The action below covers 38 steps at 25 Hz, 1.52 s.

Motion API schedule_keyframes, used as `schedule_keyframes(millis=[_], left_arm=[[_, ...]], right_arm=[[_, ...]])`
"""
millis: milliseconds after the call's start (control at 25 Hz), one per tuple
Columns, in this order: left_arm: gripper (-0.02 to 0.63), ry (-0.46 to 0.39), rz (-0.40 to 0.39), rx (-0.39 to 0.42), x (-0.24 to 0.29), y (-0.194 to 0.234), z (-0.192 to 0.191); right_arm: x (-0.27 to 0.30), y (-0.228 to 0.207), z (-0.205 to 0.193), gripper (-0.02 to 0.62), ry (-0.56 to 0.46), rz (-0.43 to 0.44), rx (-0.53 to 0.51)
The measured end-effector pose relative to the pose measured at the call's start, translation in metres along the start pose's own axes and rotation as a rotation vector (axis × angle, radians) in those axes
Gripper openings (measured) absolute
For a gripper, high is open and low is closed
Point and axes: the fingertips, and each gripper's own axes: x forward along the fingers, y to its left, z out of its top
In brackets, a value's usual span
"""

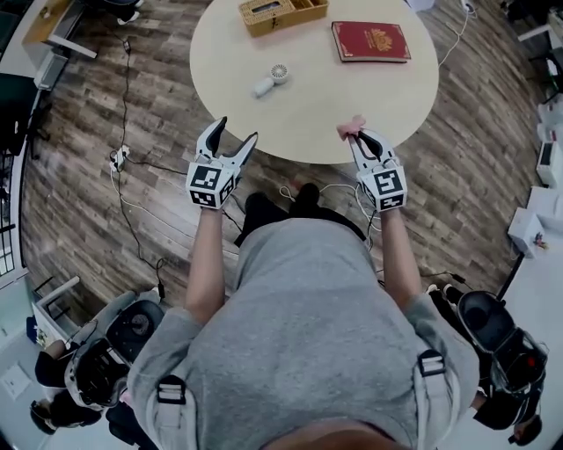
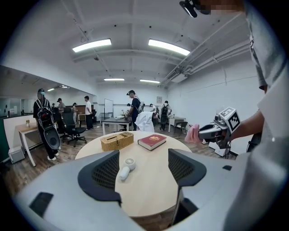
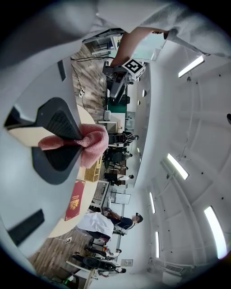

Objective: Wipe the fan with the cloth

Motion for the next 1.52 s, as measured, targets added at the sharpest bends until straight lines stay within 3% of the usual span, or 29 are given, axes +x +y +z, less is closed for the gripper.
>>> schedule_keyframes(millis=[280,600,1120,1360,1520], left_arm=[[0.342,0.023,-0.022,-0.012,0.018,0.007,-0.008],[0.343,0.013,-0.091,-0.006,0.06,0.045,0.005],[0.343,0.033,-0.305,-0.002,0.158,0.102,0.02],[0.345,0.086,-0.414,0.001,0.188,0.106,0.003],[0.347,0.124,-0.435,0.0,0.204,0.105,-0.011]], right_arm=[[0.021,-0.001,0.004,0.043,0.016,0.025,-0.022],[0.054,-0.018,0.013,0.043,0.044,-0.049,-0.005],[0.127,-0.051,0.04,0.043,0.08,-0.206,0.063],[0.159,-0.051,0.046,0.043,0.107,-0.245,0.067],[0.168,-0.047,0.036,0.043,0.141,-0.236,0.072]])
